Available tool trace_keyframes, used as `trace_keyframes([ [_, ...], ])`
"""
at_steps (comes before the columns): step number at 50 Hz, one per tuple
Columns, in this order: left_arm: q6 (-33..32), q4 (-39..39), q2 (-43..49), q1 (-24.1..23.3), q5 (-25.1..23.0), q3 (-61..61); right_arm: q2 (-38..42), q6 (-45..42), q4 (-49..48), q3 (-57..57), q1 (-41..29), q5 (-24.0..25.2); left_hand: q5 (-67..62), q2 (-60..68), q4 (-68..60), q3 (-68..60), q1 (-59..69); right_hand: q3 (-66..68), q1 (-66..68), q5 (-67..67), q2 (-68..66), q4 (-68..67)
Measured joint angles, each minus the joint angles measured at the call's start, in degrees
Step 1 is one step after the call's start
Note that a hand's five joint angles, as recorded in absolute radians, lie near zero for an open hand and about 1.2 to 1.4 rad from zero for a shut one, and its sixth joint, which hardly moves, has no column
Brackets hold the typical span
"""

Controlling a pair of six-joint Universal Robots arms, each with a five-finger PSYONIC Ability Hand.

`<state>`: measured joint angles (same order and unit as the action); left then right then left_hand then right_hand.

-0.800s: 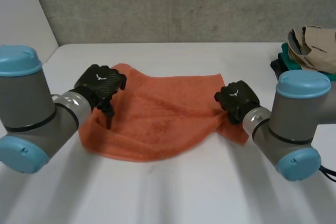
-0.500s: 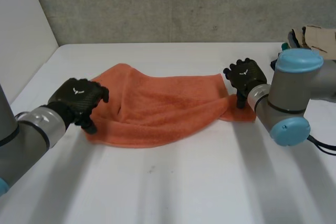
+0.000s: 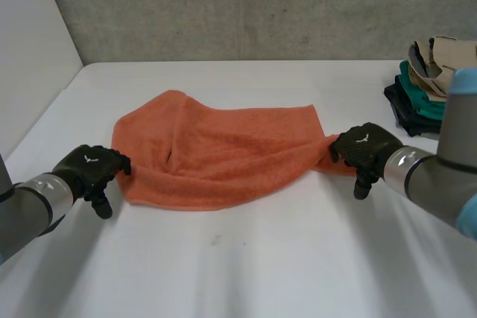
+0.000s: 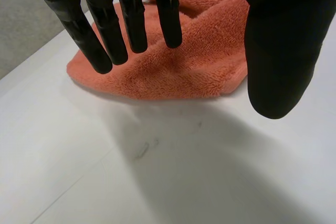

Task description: Fold the laundry.

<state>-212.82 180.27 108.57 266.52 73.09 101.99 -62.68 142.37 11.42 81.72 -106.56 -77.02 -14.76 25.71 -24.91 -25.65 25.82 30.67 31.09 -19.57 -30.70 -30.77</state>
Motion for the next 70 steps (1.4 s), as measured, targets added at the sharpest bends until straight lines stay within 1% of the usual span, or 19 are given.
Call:
trace_keyframes([
  [6,-0.2,2.5,4.5,-0.1,-1.7,-2.9,5.6,-2.8,-11.8,1.6,-0.4,0.6,0.3,-0.4,0.3,0.2,0.0,-2.2,-2.3,3.2,2.5,2.8],
  [12,-0.2,4.8,10.2,-1.8,-0.2,-7.4,11.8,-7.6,-22.6,0.6,-0.5,0.7,0.3,-0.4,0.3,0.2,0.0,-2.1,-2.2,1.7,2.3,2.7],
  [16,-0.2,5.2,13.0,-2.9,1.0,-10.1,14.4,-9.0,-25.6,-1.2,-0.6,0.8,0.3,-0.4,0.3,0.2,0.0,-1.9,-2.1,0.2,2.1,2.0],
  [21,-0.2,5.3,16.0,-4.6,2.5,-13.6,18.9,-10.1,-27.4,-5.7,-0.6,0.8,-1.5,0.6,-1.3,-0.8,0.5,7.2,6.9,-8.2,-7.5,-6.9],
  [24,-0.1,5.4,17.0,-5.2,3.2,-15.1,20.5,-10.2,-27.9,-7.7,-0.4,0.8,-12.7,11.7,-12.6,-11.8,12.9,19.4,18.2,-16.0,-19.7,-18.5],
  [25,0.0,5.4,17.4,-5.4,3.6,-15.8,21.0,-10.2,-28.2,-8.6,-0.3,0.8,-17.9,17.2,-18.0,-17.2,17.4,27.1,25.0,-26.2,-27.5,-26.9],
  [27,0.2,5.5,17.8,-5.6,3.9,-16.4,21.4,-10.1,-28.5,-9.2,-0.2,0.9,-20.2,20.0,-20.3,-19.6,18.9,33.1,29.8,-32.7,-33.5,-33.0],
  [29,0.3,5.5,17.9,-5.7,4.0,-16.6,21.5,-10.0,-28.7,-9.5,-0.1,0.9,-20.2,20.0,-20.3,-19.6,18.9,34.7,30.5,-35.0,-35.1,-34.7],
  [30,0.4,5.4,18.2,-5.9,4.2,-17.0,21.5,-9.5,-29.1,-10.0,0.1,1.1,-35.2,35.2,-35.4,-35.0,34.3,36.9,30.6,-37.7,-36.8,-37.5],
  [31,0.4,5.4,18.2,-5.9,4.2,-17.1,21.5,-9.3,-29.1,-10.0,0.1,1.1,-39.5,39.7,-40.4,-39.4,37.6,36.9,30.6,-37.8,-36.8,-37.6],
  [33,0.5,5.3,17.8,-5.9,4.3,-17.0,20.7,-8.1,-28.9,-10.2,0.2,1.3,-40.6,42.3,-43.1,-41.9,37.6,36.9,30.6,-38.0,-36.8,-37.7],
  [37,0.7,4.8,14.6,-5.3,4.3,-15.8,17.5,-4.1,-25.8,-10.1,0.7,1.9,-40.6,42.6,-43.5,-42.3,37.6,36.9,30.6,-38.2,-36.8,-37.7],
  [40,1.2,4.1,10.2,-4.4,4.1,-14.4,14.0,-0.8,-21.1,-10.2,1.6,2.7,-40.6,42.6,-43.5,-42.3,37.6,37.0,30.6,-38.2,-36.8,-37.7],
  [50,6.4,-2.9,-11.7,-0.7,2.5,-11.1,0.7,7.6,0.9,-14.3,6.8,5.4,-40.6,42.7,-43.5,-42.4,37.6,37.1,31.0,-38.2,-36.8,-37.9],
  [55,8.3,-6.1,-16.6,0.4,0.8,-12.3,-1.4,8.1,9.8,-17.2,8.7,7.8,-41.5,42.7,-43.5,-42.4,39.3,37.2,31.4,-38.6,-36.8,-37.9],
  [59,8.1,-8.1,-14.2,0.4,0.6,-13.8,0.4,5.4,15.5,-18.8,9.4,9.2,-41.5,42.7,-43.5,-42.4,39.3,37.2,31.4,-38.6,-36.8,-37.9],
  [64,4.6,-9.3,-4.2,-0.9,2.6,-16.9,5.2,0.9,19.1,-20.3,8.6,8.2,-41.5,42.7,-43.5,-42.4,39.4,37.2,31.4,-38.6,-36.8,-37.9],
  [68,1.1,-8.5,4.1,-2.2,4.8,-21.7,8.6,0.2,16.2,-22.5,7.0,6.6,-41.5,42.8,-43.5,-42.5,39.4,37.2,31.4,-38.6,-36.9,-37.9],
  [70,-0.4,-7.1,7.8,-2.8,6.0,-25.9,10.1,1.0,11.1,-24.7,5.8,5.3,-41.5,42.8,-43.5,-42.5,39.4,37.2,31.4,-38.6,-36.9,-37.9],
])
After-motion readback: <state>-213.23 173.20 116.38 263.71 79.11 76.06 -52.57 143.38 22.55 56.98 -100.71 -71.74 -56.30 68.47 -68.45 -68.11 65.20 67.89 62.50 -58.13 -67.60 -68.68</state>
